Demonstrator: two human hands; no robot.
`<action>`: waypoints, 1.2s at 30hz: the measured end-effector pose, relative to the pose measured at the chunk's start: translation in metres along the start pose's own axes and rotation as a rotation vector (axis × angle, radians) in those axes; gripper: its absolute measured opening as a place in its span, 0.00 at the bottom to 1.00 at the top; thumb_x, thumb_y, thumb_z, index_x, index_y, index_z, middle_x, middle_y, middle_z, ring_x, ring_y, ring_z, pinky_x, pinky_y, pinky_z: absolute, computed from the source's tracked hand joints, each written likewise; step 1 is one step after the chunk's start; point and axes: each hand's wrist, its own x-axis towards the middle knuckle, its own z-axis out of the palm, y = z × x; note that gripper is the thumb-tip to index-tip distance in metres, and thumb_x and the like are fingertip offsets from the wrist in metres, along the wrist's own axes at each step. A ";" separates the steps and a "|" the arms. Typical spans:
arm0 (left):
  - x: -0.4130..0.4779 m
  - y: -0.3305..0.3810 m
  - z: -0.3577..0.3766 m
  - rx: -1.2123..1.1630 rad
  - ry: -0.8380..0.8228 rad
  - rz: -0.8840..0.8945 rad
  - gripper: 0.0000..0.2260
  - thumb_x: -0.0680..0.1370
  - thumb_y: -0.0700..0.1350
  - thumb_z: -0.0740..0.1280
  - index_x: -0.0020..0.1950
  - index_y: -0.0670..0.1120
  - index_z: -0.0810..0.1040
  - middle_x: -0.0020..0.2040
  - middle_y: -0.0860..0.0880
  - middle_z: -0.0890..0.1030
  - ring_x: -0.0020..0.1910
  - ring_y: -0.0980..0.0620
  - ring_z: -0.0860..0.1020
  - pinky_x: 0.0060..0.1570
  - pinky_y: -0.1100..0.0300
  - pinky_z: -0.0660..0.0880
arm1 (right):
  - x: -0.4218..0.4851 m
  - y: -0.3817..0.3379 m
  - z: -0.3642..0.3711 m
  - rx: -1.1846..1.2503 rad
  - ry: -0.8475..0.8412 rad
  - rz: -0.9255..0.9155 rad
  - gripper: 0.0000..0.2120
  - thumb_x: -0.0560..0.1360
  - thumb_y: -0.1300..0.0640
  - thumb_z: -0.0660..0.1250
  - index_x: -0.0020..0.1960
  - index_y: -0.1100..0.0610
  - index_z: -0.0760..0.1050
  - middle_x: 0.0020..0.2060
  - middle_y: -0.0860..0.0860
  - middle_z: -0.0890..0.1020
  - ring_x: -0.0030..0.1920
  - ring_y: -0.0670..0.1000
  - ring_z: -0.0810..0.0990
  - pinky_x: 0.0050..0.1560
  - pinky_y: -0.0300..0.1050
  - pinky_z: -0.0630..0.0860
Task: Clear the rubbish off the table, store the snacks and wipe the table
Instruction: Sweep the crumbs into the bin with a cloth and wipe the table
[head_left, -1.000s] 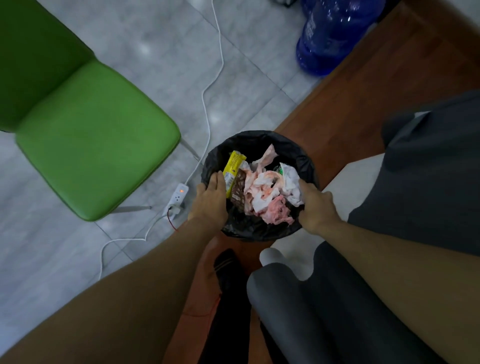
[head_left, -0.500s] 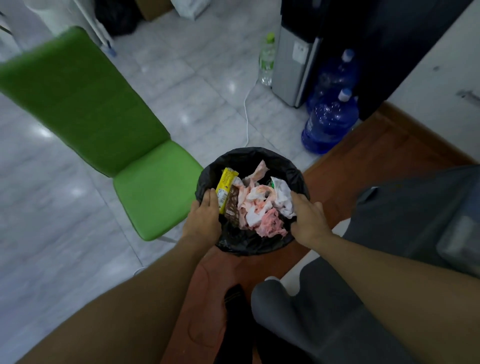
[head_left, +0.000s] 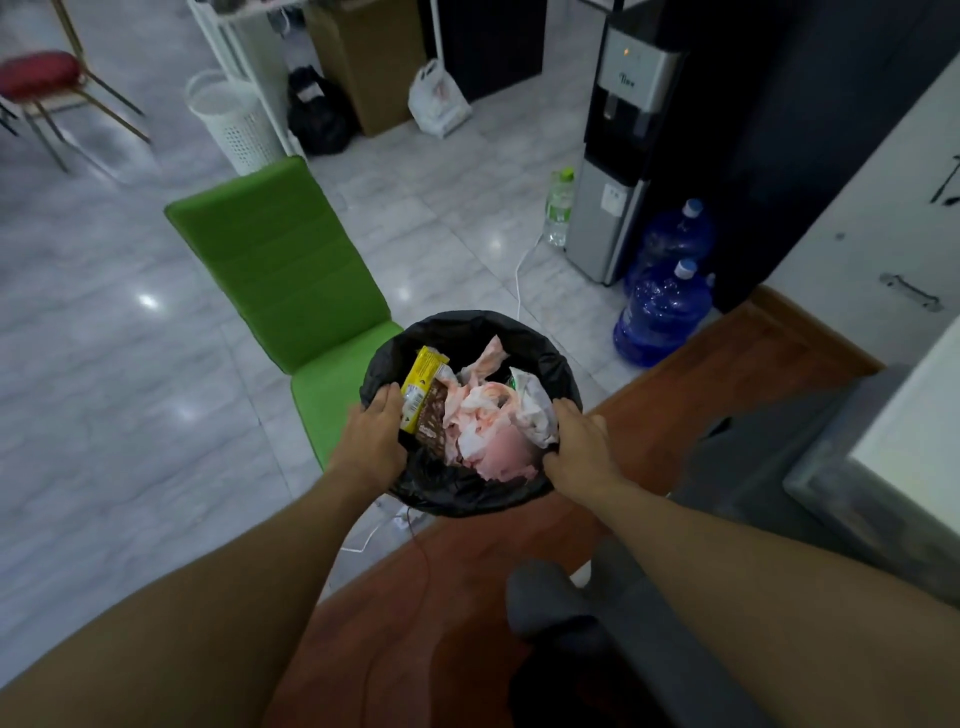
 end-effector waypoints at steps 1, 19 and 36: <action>-0.004 -0.004 0.000 -0.003 0.003 -0.001 0.36 0.73 0.34 0.65 0.78 0.36 0.54 0.77 0.38 0.61 0.68 0.34 0.67 0.66 0.48 0.62 | -0.006 -0.004 0.000 0.012 -0.001 0.004 0.16 0.70 0.68 0.66 0.51 0.54 0.64 0.53 0.53 0.72 0.54 0.59 0.68 0.51 0.52 0.69; -0.148 -0.067 0.020 -0.006 0.015 0.240 0.32 0.74 0.34 0.64 0.76 0.34 0.58 0.75 0.36 0.63 0.64 0.35 0.68 0.60 0.51 0.64 | -0.184 -0.057 0.073 0.028 0.164 0.111 0.15 0.70 0.66 0.68 0.51 0.55 0.67 0.50 0.50 0.72 0.46 0.53 0.64 0.45 0.47 0.62; -0.217 -0.045 0.082 -0.182 -0.185 0.231 0.47 0.70 0.34 0.68 0.80 0.42 0.40 0.79 0.38 0.38 0.75 0.32 0.57 0.64 0.43 0.70 | -0.317 -0.020 0.118 0.141 0.156 0.311 0.19 0.71 0.67 0.65 0.59 0.54 0.67 0.58 0.50 0.71 0.51 0.53 0.67 0.49 0.48 0.69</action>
